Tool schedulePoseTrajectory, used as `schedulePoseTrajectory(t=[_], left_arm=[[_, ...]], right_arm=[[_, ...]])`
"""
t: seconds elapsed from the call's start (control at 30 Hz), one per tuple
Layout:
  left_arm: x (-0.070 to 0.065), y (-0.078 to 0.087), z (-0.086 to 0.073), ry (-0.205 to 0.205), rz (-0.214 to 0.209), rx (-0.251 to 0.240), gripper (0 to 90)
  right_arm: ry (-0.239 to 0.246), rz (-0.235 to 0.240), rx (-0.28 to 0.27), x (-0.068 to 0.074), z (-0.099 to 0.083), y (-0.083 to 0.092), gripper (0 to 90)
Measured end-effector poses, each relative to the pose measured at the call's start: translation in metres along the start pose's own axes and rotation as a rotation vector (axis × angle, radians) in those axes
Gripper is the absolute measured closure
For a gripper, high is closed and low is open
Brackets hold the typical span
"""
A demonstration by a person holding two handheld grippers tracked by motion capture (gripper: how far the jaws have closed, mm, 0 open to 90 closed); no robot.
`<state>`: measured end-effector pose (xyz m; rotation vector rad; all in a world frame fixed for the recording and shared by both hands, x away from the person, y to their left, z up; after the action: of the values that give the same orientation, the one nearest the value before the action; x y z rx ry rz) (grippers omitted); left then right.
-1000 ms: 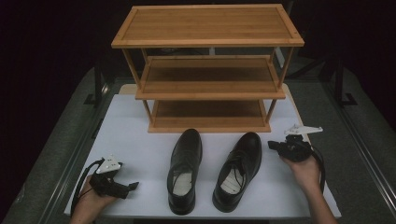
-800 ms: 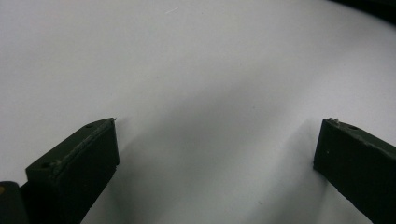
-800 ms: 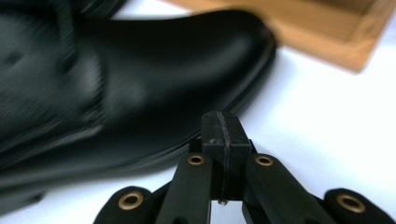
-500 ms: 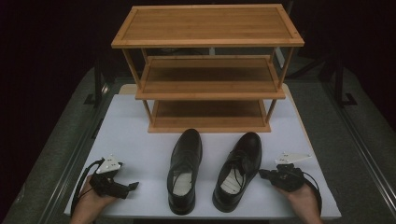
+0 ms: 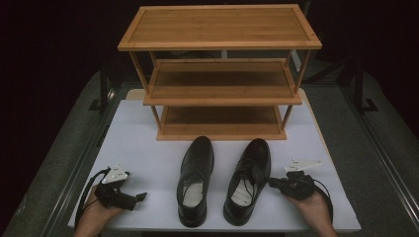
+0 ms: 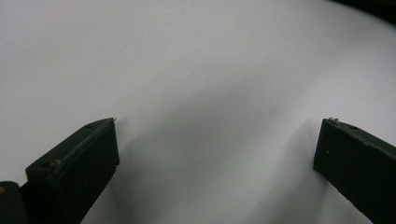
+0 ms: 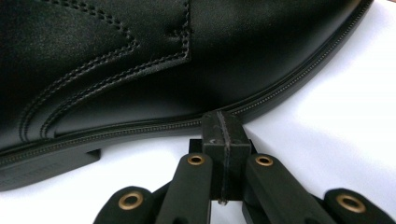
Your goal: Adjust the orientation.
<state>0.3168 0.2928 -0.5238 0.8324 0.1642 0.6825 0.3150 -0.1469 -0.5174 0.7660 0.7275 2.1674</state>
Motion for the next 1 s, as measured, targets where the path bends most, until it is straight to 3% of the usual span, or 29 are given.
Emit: schedulePoseTrajectory(t=[0.47, 1.0], left_arm=[[0.000, 0.000, 0.000, 0.000, 0.000, 0.000, 0.0], [0.000, 0.000, 0.000, 0.000, 0.000, -0.001, 0.0]], right_arm=[[0.052, 0.033, 0.028, 0.016, 0.021, -0.026, 89.9], [0.094, 0.055, 0.042, 0.035, 0.030, -0.043, 89.9]])
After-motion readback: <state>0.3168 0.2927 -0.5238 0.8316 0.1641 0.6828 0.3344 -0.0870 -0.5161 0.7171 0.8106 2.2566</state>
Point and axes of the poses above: each handheld gripper's, and its own axes: y roughly backward along the jaws, z roughly out of its top, x roughly to its left, the point moved 10 cm from there along -y, roughly forward along the jaws, and after that the axes turned 9 degrees about -y, right-handed, at the moved point
